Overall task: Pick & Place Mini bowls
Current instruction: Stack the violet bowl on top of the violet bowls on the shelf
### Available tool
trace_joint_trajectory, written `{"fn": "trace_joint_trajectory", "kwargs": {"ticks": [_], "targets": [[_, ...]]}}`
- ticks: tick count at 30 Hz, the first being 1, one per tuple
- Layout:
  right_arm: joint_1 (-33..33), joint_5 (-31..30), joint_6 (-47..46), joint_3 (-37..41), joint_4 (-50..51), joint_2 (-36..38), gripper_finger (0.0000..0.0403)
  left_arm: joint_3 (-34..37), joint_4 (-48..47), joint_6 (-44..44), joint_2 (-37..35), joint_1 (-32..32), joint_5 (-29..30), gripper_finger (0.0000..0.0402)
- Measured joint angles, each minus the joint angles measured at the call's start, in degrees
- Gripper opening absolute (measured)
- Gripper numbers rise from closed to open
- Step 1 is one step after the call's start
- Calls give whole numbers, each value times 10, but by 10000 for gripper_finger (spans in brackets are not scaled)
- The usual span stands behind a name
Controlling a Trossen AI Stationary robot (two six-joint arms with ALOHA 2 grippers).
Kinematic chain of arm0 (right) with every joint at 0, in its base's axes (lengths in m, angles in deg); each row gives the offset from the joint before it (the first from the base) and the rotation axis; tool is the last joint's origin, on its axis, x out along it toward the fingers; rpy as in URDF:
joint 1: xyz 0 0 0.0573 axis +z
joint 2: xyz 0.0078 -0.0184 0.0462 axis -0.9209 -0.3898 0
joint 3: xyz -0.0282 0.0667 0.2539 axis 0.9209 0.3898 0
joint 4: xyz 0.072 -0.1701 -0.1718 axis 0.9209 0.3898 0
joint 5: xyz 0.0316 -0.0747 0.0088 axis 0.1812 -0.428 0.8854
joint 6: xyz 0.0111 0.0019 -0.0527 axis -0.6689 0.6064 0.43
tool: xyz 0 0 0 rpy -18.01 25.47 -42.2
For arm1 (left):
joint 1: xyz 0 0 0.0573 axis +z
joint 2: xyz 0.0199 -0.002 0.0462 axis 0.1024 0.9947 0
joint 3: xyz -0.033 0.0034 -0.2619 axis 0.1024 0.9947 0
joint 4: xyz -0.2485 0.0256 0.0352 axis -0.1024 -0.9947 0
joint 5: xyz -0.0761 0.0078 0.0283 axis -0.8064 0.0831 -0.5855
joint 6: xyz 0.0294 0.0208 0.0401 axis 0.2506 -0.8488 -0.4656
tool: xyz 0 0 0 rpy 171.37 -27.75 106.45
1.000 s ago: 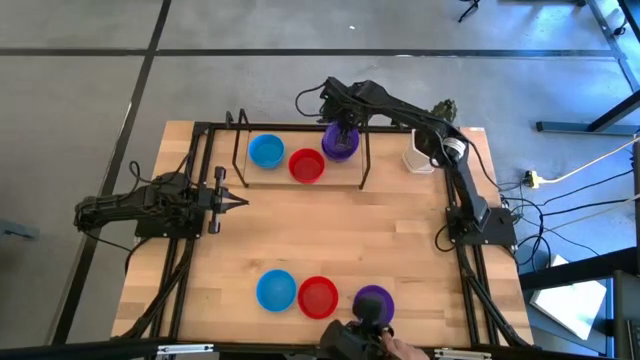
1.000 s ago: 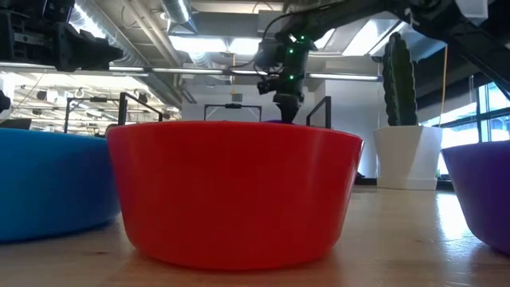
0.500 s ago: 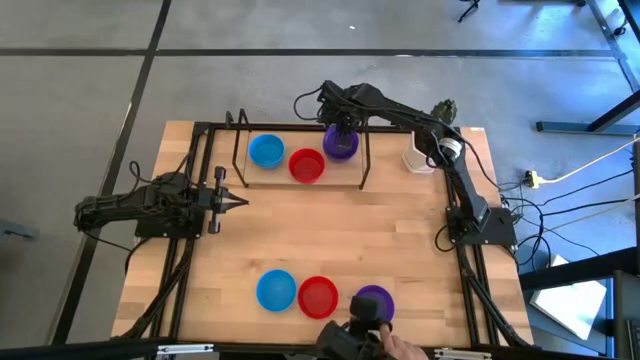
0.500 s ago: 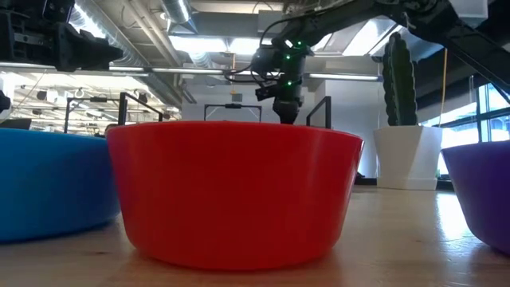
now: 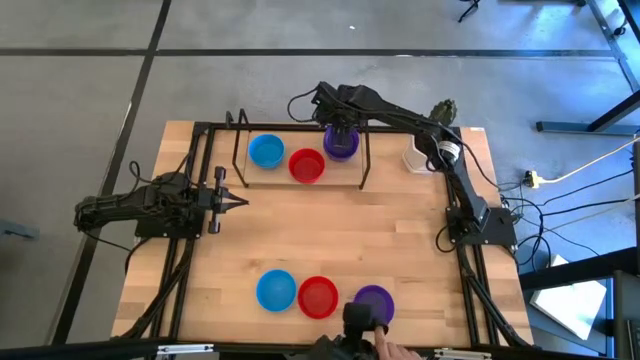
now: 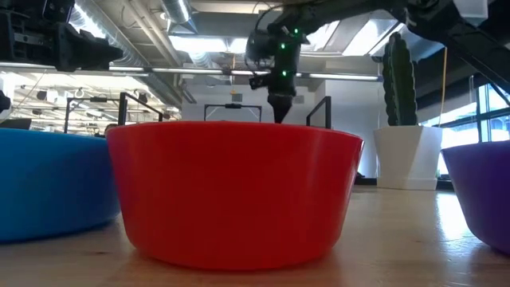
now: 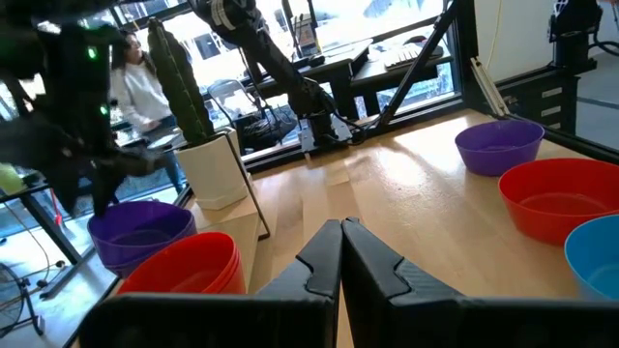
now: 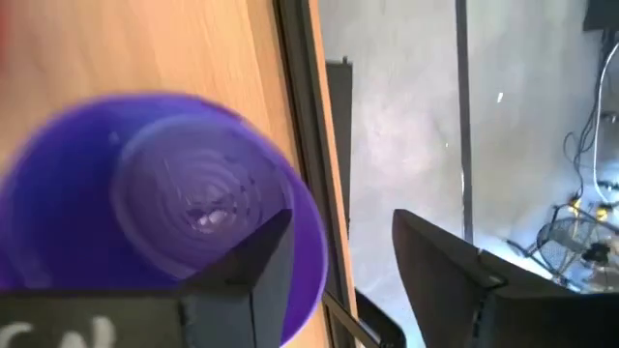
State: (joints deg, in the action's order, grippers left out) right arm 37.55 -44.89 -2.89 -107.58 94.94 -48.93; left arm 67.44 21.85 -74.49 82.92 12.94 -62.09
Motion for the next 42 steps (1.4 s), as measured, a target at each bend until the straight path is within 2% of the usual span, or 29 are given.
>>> {"fn": "trace_joint_trajectory", "kwargs": {"ticks": [4, 7, 11, 13, 15, 27, 31, 38, 42], "targets": [[11, 28, -2, -52, 4, 0, 181, 0, 0, 0, 0, 0, 0, 3], [19, 5, -13, -81, 3, 1, 167, 0, 0, 0, 0, 0, 0, 3], [27, -95, -45, -77, -1, 2, 97, 0, 0, 0, 0, 0, 0, 3], [30, -107, -52, -58, -2, 2, 43, 0, 0, 0, 0, 0, 0, 3], [31, -105, -50, -35, -1, 2, 13, 0, 0, 0, 0, 0, 0, 3], [13, -117, -30, 76, -82, 2, 6, 0, -1, -4, 0, 0, 0, 3], [6, -77, -32, 84, -81, 2, 4, 0, -1, -4, 0, 0, 0, 3], [5, -75, -37, 88, -90, 1, 3, 0, -1, 0, 0, 0, 0, 3], [5, -56, -39, 88, -90, 1, 4, 0, -1, 0, 0, 0, 0, 3]]}}
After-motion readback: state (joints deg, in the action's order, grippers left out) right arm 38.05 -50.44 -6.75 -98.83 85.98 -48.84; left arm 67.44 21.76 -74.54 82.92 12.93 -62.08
